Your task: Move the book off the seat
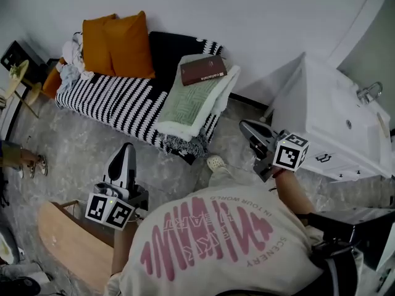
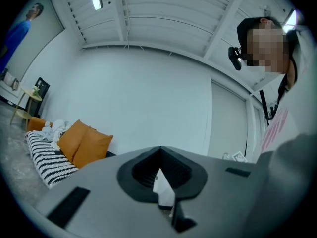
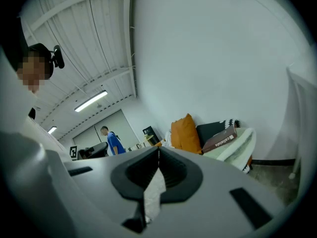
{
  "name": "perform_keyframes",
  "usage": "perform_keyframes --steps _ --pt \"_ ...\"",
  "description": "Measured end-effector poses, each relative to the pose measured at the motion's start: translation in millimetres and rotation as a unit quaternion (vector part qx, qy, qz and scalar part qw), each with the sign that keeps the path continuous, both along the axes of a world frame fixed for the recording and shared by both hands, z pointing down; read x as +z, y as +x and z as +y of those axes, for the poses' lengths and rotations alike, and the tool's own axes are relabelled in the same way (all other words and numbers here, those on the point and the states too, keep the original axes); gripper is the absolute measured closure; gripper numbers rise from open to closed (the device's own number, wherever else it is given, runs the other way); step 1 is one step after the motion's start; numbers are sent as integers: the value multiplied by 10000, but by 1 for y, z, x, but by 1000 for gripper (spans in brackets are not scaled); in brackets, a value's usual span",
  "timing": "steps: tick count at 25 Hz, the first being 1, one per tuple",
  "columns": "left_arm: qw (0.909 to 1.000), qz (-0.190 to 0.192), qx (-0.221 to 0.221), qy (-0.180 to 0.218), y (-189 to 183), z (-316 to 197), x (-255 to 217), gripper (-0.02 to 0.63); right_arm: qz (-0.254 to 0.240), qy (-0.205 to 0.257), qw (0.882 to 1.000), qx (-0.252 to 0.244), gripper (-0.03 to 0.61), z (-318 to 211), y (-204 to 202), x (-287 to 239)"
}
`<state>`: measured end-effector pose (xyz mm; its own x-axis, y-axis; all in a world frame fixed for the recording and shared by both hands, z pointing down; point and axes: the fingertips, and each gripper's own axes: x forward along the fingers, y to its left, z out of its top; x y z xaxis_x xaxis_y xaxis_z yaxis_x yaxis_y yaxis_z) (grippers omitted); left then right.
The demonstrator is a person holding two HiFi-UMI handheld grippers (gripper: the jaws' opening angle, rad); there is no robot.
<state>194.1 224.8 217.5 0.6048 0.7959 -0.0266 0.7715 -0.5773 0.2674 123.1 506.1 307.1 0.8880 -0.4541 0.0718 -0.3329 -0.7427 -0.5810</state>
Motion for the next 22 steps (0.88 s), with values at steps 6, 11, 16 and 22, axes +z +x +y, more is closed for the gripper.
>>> perform_keyframes --steps 6,11,16,22 --pt "9973 -192 -709 44 33 2 -2 606 -174 90 9994 -300 566 28 50 20" --pt "9928 -185 -1161 205 56 4 -9 606 -368 594 9960 -562 565 47 92 46" --pt "9861 -386 -1581 325 82 14 -8 606 -587 1488 9844 -731 565 64 134 70" --pt "9820 -344 -1800 454 105 37 -12 606 -894 1603 9808 -655 565 106 174 102"
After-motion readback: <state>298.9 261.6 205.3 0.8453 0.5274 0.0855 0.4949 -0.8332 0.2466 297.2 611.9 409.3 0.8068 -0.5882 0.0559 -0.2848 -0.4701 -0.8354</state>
